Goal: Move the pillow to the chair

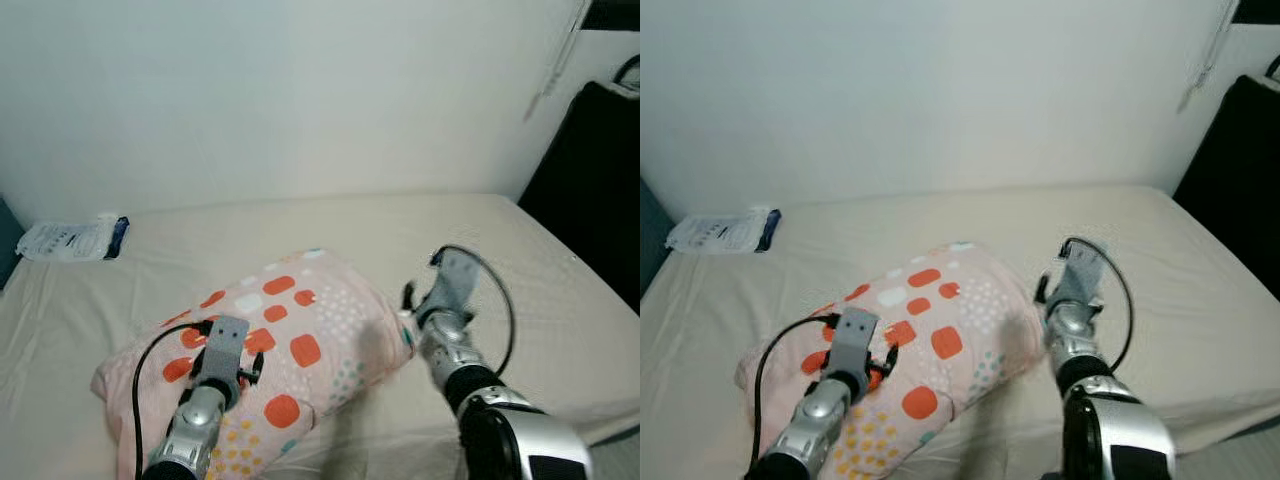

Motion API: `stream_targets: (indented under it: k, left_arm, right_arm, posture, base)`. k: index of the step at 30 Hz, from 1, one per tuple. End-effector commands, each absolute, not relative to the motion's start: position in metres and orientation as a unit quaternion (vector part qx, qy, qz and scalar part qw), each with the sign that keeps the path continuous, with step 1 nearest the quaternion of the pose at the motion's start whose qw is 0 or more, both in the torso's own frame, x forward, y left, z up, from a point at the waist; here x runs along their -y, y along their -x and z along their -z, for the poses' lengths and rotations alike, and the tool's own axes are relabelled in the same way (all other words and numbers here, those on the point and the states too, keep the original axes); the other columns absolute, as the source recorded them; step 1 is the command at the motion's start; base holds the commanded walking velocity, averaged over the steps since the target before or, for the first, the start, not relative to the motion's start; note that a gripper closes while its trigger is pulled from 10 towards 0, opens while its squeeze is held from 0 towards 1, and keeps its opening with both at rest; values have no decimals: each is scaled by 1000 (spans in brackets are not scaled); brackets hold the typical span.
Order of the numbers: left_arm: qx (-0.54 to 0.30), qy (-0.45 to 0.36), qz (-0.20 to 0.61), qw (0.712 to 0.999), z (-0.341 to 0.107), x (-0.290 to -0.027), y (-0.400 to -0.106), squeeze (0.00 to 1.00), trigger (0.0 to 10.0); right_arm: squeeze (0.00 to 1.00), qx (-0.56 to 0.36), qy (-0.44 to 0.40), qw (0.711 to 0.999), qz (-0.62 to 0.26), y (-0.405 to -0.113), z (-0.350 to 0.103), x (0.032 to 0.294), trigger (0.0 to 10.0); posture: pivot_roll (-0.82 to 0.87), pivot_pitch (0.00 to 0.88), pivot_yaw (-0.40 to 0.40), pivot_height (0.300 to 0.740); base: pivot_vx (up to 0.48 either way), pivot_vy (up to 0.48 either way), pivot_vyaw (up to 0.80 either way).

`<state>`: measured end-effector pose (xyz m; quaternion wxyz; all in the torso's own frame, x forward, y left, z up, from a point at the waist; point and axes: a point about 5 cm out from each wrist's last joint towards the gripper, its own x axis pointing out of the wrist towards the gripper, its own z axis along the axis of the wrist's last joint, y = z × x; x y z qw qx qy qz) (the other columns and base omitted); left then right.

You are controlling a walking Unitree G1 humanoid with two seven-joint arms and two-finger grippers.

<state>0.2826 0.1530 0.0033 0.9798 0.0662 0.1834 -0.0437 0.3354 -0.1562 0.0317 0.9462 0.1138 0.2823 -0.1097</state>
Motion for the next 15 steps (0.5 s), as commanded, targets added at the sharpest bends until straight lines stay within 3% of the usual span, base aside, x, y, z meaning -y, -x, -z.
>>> stream_targets:
  k: [1,4,6,8,15]
  left_arm:
    - [-202,-59,35,977,5,-157,-276,0,10000]
    - [-225,-61,32,972,14,-157,-269,0,10000]
    - [-236,-61,31,969,19,-157,-266,0,10000]
    - [-243,-64,34,967,22,-157,-262,0,10000]
    - [-251,-82,52,963,29,-156,-253,0,10000]
  right_arm:
    - [0,-302,-102,942,106,-325,-19,155,10000]
    - [0,-305,-8,948,96,-314,-7,155,10000]
    - [0,-362,37,929,72,-302,6,155,10000]
    - [0,-379,45,921,75,-296,12,157,10000]
    - [0,-344,61,937,34,-301,6,153,10000]
  posture:
    - [40,0,-56,740]
    - [47,0,-65,740]
    - [47,0,-66,740]
    - [49,0,-65,740]
    - [45,0,-55,740]
  base:
    - [0,0,0]
    - [0,0,0]
    - [0,0,0]
    - [0,0,0]
    - [0,0,0]
